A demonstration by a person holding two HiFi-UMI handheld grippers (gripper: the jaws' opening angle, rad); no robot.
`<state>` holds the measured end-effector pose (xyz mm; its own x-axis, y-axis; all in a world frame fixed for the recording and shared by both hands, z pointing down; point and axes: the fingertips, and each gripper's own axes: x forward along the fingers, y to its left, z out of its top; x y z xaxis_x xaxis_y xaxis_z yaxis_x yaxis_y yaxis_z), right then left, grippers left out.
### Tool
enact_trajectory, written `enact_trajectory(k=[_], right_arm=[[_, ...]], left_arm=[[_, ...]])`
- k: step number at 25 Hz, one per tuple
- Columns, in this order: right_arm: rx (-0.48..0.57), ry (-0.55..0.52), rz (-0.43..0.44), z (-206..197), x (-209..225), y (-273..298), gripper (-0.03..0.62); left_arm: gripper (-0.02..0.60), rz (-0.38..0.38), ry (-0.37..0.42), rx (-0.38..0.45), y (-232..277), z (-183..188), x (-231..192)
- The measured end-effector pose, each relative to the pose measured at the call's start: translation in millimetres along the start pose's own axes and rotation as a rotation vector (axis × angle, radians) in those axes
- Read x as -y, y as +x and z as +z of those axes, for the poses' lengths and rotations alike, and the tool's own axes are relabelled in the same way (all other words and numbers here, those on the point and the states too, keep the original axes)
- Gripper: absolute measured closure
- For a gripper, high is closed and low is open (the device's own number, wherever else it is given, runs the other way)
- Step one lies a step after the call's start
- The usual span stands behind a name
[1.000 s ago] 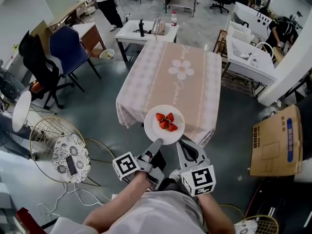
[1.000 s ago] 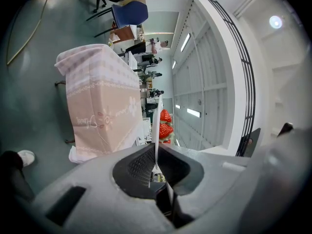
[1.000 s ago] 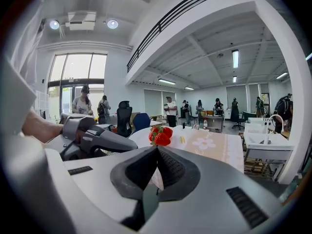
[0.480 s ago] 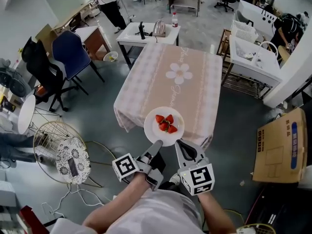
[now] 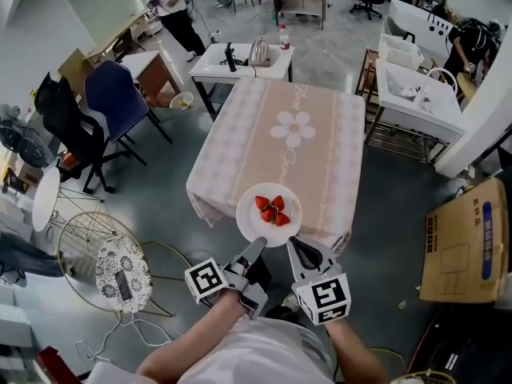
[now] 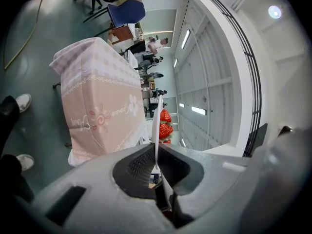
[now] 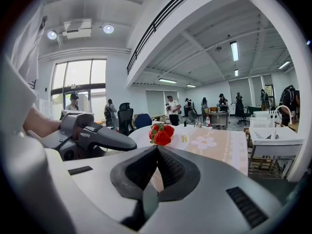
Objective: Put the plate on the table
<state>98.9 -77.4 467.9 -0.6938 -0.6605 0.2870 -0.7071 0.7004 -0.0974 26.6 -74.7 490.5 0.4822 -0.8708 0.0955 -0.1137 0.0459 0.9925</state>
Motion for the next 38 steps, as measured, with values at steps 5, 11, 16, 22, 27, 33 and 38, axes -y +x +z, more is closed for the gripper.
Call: enact_trajectory(k=[5, 11, 16, 22, 27, 33, 38], right_arm=[[0.003, -0.020, -0.024, 7, 4, 24, 0.591], [-0.023, -0.019, -0.065, 17, 4, 59, 0.589], [-0.027, -0.036, -0.123, 29, 11, 86, 0.589], [-0.079, -0.042, -0.137, 39, 10, 123, 0.590], [-0.091, -0.051, -0.182, 49, 14, 148, 0.589], [-0.099, -0.032, -0.271, 60, 21, 169, 0.589], [-0.106, -0.026, -0.331, 64, 19, 187, 0.589]], left_arm=[[0.563, -0.009, -0.006, -0.035, 14, 21, -2], [0.563, -0.016, -0.016, -0.096, 32, 59, -5], [0.563, -0.024, -0.014, -0.155, 51, 88, -8], [0.563, -0.031, -0.016, -0.200, 66, 126, -10], [0.563, -0.038, -0.023, -0.244, 77, 155, -14], [0.563, -0.048, -0.036, -0.320, 91, 179, -16], [0.563, -0.050, -0.041, -0.386, 99, 195, -21]])
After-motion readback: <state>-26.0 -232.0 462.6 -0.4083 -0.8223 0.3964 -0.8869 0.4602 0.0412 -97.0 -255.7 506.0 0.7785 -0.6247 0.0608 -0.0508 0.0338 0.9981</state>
